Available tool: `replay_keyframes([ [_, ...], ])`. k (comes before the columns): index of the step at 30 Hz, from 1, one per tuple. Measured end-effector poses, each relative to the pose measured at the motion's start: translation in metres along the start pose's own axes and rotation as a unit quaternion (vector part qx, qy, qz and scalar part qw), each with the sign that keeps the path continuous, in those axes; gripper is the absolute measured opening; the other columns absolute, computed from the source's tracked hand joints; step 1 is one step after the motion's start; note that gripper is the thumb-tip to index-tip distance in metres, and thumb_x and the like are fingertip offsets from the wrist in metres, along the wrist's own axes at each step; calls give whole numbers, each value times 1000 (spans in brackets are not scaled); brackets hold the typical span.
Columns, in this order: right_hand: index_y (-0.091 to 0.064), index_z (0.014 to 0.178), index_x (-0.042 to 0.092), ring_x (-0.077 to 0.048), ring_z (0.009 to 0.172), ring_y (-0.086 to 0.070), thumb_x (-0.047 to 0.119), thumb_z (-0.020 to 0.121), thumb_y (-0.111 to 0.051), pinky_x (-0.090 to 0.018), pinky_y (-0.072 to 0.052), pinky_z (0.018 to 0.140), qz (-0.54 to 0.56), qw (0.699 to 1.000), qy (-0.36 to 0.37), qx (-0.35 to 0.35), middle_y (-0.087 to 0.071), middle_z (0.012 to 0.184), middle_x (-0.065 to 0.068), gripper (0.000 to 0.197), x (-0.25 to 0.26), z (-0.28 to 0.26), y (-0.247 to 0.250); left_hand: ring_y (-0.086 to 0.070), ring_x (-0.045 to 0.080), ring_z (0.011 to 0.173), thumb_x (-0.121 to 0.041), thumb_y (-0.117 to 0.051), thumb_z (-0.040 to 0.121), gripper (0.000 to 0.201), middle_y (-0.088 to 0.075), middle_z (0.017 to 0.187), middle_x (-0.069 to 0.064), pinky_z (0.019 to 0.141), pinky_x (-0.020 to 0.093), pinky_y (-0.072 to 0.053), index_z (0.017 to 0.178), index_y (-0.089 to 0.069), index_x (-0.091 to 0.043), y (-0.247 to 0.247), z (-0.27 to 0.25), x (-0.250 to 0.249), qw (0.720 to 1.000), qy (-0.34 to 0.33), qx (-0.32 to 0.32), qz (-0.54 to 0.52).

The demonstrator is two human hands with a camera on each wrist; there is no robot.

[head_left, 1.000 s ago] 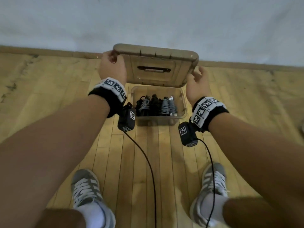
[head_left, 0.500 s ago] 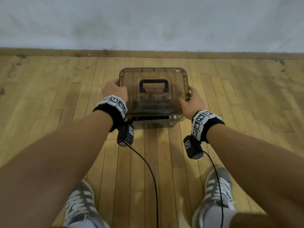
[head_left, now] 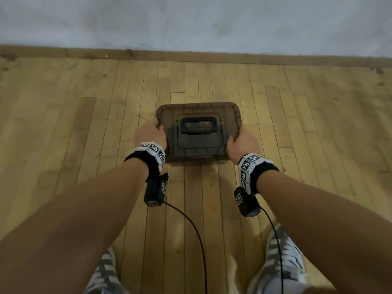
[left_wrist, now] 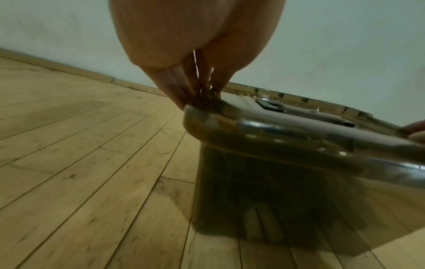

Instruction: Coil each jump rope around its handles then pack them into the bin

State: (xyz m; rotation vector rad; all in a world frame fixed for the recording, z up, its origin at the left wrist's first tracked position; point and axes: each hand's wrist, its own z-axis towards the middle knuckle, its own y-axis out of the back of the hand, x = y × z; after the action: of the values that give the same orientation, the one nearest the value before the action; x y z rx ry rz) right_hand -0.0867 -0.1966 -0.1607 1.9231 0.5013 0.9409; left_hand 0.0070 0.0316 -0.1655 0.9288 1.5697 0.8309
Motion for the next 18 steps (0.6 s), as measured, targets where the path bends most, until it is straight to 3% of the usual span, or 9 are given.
replay_keyframes([
  [3,-42,142,12,-31,97,-68,29,102,-52,-39,-58,78,-2,1000,-4,-7,-68,112,-10,45,-2,1,-6,-60,22,83,-30,-49,107,24,-63,89,1,72,31,-42,120,-65,-17,-4,0,2,1000,-6,-15,3],
  [5,-42,142,13,-32,99,-68,30,103,-53,-39,-58,79,0,1000,2,-4,-69,113,-10,44,-6,3,-5,-65,27,95,-30,-49,107,32,-70,107,6,78,32,-48,134,-61,-17,-3,0,-1,1000,-3,-11,-5],
  [8,-30,155,13,-33,103,-68,34,104,-51,-40,-59,83,2,1000,10,-1,-70,116,-12,59,-6,7,-7,-63,29,119,-30,-50,107,42,-65,136,8,90,31,-48,148,-52,-20,3,14,-5,999,9,-7,-42],
  [12,-29,156,13,-34,110,-66,34,104,-51,-44,-58,90,8,1000,-6,-9,-66,127,-13,60,1,16,-11,-62,30,121,-29,-52,106,40,-66,134,8,98,38,-50,144,-57,-18,0,32,-5,1000,6,-2,-25],
  [14,-35,151,13,-34,106,-67,33,103,-52,-45,-59,87,6,1000,-7,2,-67,124,-14,55,3,22,-8,-66,29,109,-29,-53,105,32,-70,122,9,90,40,-55,131,-64,-15,-4,32,-5,1000,8,-3,1],
  [16,-40,143,12,-34,98,-67,33,102,-54,-43,-58,82,1,1000,-6,25,-67,118,-13,48,4,24,-3,-66,29,97,-28,-51,106,25,-70,110,11,76,38,-52,117,-64,-11,-4,28,-9,999,5,1,40],
  [18,-39,141,11,-34,102,-63,36,100,-57,-43,-56,84,0,999,-9,52,-61,128,-16,52,8,23,6,-64,31,101,-28,-53,104,25,-66,114,14,73,38,-48,120,-58,-9,5,22,-16,997,-6,15,79],
])
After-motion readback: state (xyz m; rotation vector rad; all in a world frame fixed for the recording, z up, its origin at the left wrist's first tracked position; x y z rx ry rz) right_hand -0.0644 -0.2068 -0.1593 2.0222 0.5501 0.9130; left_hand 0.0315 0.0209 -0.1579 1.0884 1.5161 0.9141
